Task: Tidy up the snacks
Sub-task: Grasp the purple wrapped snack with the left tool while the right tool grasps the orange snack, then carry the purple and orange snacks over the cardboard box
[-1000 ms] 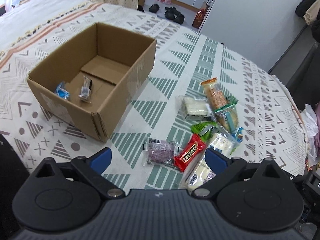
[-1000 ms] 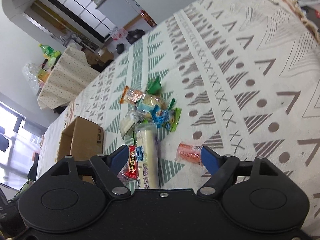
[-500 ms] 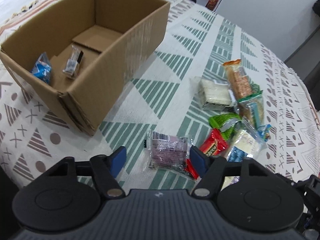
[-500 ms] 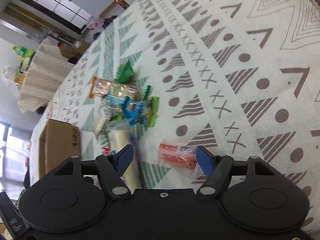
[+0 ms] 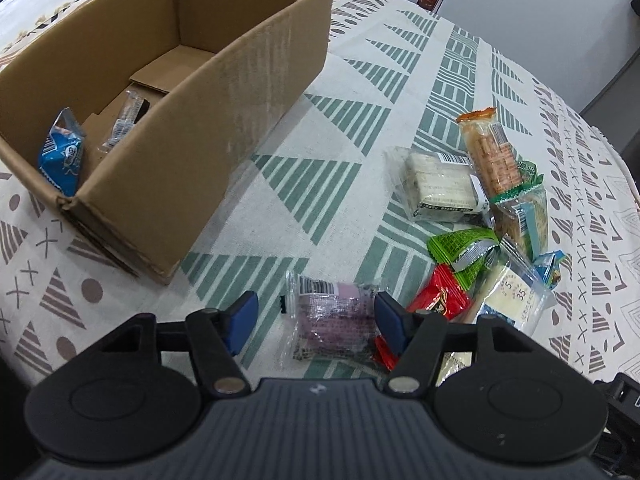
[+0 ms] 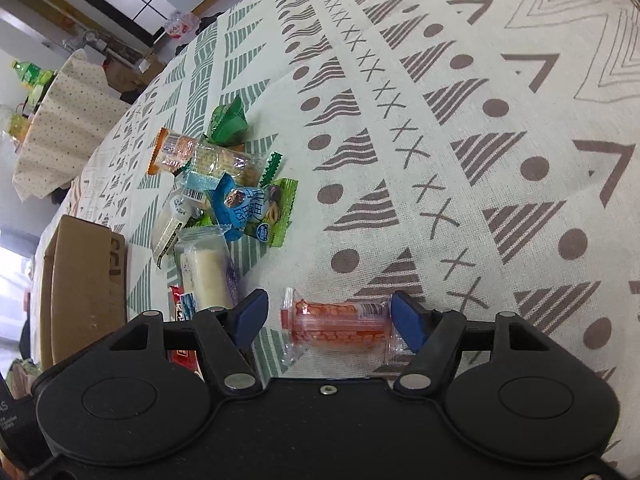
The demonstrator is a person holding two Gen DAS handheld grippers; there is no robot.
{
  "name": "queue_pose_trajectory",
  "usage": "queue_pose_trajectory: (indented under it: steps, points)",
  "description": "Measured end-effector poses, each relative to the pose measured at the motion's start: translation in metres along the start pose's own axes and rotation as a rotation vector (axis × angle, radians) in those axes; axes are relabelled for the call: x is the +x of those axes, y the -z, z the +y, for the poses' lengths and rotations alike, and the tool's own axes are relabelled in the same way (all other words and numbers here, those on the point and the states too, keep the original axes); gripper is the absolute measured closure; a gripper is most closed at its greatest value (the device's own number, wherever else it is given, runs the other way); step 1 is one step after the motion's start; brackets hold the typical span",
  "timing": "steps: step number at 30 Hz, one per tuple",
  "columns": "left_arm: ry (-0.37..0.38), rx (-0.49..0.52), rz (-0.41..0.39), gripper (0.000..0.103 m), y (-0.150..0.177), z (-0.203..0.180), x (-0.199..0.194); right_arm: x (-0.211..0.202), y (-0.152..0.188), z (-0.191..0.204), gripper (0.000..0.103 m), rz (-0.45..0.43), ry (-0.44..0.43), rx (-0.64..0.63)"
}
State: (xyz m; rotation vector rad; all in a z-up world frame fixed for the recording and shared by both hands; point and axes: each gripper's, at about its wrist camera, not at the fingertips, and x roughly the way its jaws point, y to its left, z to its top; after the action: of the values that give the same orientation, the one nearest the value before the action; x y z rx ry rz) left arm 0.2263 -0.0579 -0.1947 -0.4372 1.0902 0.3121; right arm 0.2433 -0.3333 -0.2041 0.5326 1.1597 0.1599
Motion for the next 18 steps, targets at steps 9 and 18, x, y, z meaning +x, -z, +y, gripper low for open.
queue_pose_trajectory:
  steps: [9,18]
  points:
    - [0.012,0.023,0.006,0.067,-0.001,-0.001,-0.001,0.000,0.006,0.009,0.031,0.014,0.031,-0.071]
    - [0.007,0.028,-0.020,0.068,0.002,0.001,-0.021,-0.001,0.011,0.017,0.055,0.001,0.056,-0.144]
